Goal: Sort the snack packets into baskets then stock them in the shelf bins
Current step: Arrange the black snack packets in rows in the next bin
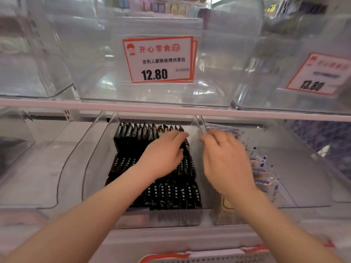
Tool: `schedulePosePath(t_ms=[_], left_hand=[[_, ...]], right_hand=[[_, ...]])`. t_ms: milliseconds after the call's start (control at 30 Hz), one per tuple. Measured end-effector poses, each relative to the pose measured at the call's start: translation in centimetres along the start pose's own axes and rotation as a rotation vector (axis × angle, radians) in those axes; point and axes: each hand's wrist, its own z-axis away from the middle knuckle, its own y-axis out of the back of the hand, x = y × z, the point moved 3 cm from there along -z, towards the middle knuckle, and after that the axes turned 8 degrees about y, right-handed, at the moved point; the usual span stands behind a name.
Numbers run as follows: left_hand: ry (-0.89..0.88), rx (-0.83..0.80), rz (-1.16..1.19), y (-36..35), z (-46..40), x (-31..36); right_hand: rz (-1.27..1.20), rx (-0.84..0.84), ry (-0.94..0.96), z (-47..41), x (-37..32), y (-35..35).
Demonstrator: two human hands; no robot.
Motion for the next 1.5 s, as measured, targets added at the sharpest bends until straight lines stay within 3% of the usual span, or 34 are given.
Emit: schedulePosePath(t_ms=[67,133,200,267,400,567,700,967,1100,1200,1267,1300,1367,1433,1500], left_hand=[[-0.198,0.047,0.017,0.5,0.7,3.8],[-0.357,0.073,-0.022,0.3,0.5,7.4],[-0.43,-0.018,-0.127,-0.7,-0.2,10.7],[-0.451,-0.155,-0.338,-2.6,-0.9,13.2],[-0.372,-0.357,-0.588,-5.3,-1.8,14.9],[-0.196,-0.518,-0.633,-6.0,-2.5,14.4],[-0.175,-0.544,-0.666,-5.7,-2.4,14.1],[-0.215,-0.49,-0.817,-4.8,-2.2,14.5],[-0.162,-0.406,-0.667,-3.6,-0.7,14.0],[-0.213,-0.07,-0.377,-1.6,2.6,14.0],[-0.182,0.111,-0.211,-0.5,5.6,13.3],[-0.129,0.109,-0.175,-0.4,7.0,12.6],[0.036,-0.057,-0.157,-1.0,9.0,10.9],[0.154,-0.167,-0.139,-2.1,10.0,9.2],[0.211,-0.175,-0.119,-2.8,10.3,8.5]], right_hand=[[0.017,-0.029,-0.087,2.5,3.7,1.7],[0.041,-0.252,-0.175,4.5,7.8,1.0],[-0.029,-0.453,-0.278,6.3,11.2,-0.2],[-0.169,-0.537,-0.328,7.5,13.5,-1.1],[-0.241,-0.543,-0.255,8.4,15.0,-1.3],[-0.361,-0.618,-0.181,9.2,16.1,-0.8],[-0.339,-0.514,-0.05,10.2,15.7,-0.5],[-0.472,-0.54,-0.306,11.1,16.2,-1.1],[-0.311,-0.566,-0.35,11.4,15.8,-0.2],[-0.294,-0.343,-0.24,11.7,12.9,1.8],[-0.334,-0.365,-0.085,12.0,10.0,2.0],[-0.344,-0.417,-0.025,12.2,8.6,1.7],[-0.336,-0.515,0.017,12.4,6.4,1.0],[-0.29,-0.519,0.037,12.4,4.9,0.5],[-0.245,-0.488,0.036,12.3,3.9,0.2]])
